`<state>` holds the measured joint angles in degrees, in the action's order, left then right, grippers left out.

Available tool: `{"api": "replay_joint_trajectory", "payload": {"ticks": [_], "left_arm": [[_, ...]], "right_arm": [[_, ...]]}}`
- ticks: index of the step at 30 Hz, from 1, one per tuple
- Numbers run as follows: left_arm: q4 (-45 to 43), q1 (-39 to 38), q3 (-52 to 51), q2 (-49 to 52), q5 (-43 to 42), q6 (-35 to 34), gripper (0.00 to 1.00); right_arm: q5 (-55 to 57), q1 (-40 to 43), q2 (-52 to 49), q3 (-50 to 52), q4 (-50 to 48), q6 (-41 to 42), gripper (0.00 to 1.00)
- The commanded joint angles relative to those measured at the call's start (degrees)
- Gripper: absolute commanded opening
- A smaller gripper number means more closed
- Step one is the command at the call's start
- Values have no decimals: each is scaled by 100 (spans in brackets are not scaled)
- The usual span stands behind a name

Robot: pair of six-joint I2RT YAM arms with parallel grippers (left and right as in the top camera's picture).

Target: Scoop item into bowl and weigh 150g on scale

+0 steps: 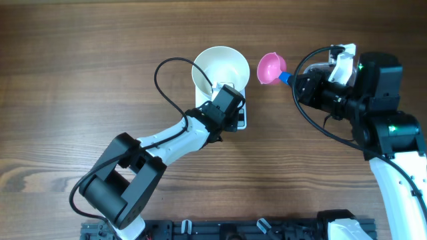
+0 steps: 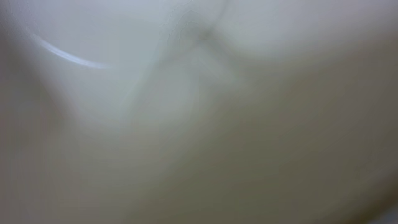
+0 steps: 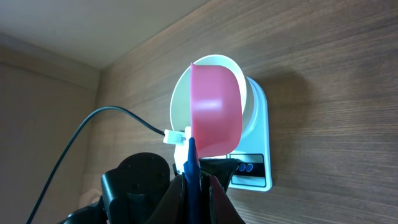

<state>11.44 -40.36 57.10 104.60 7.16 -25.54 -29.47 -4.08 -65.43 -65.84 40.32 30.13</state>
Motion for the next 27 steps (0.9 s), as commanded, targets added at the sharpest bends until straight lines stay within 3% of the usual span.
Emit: {"api": "replay_joint_trajectory", "payload": {"ticks": [1,27], "left_arm": [[101,37,-96,264,-96,109,4],[251,35,-98,409,-179,74,4]], "right_arm": [[48,20,7,-90,9,-17,4],[-55,20,7,-90,4,0,4]]}}
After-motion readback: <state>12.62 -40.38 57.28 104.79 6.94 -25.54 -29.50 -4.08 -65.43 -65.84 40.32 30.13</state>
